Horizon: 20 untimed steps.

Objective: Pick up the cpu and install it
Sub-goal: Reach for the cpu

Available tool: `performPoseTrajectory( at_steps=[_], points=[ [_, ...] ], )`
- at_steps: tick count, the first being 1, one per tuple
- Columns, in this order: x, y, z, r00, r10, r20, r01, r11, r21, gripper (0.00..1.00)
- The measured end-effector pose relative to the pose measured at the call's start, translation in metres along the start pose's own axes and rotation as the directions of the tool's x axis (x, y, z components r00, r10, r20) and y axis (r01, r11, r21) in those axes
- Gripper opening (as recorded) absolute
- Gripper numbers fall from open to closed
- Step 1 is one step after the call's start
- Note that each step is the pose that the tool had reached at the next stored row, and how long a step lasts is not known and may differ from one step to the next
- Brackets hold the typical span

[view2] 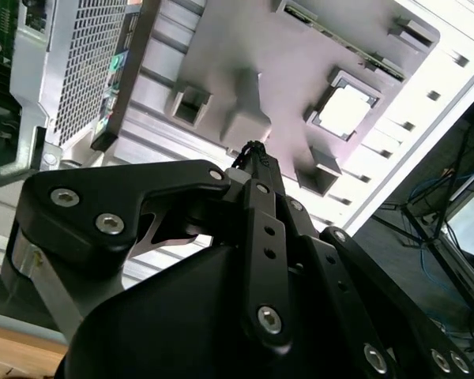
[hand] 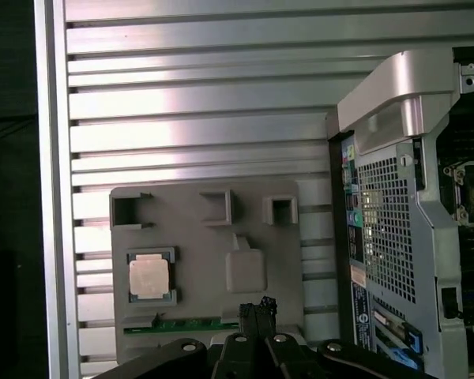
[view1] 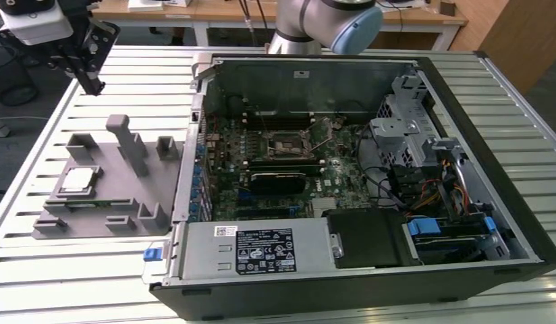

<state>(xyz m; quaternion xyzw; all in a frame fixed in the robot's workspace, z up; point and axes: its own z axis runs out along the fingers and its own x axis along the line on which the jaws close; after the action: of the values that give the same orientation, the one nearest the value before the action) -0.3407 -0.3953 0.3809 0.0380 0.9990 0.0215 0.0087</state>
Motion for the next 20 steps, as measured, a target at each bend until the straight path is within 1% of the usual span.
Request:
performPoseTrajectory(
  at_steps=[10, 20],
  points=[
    [0.0245, -0.0012, 0.0005, 1.0, 0.0, -0.0002, 0.0, 1.0, 0.0001, 0.11],
    [0.0459, -0.0035, 0.0017, 1.0, 0.0, -0.0001, 0.0, 1.0, 0.0001, 0.11]
  ],
)
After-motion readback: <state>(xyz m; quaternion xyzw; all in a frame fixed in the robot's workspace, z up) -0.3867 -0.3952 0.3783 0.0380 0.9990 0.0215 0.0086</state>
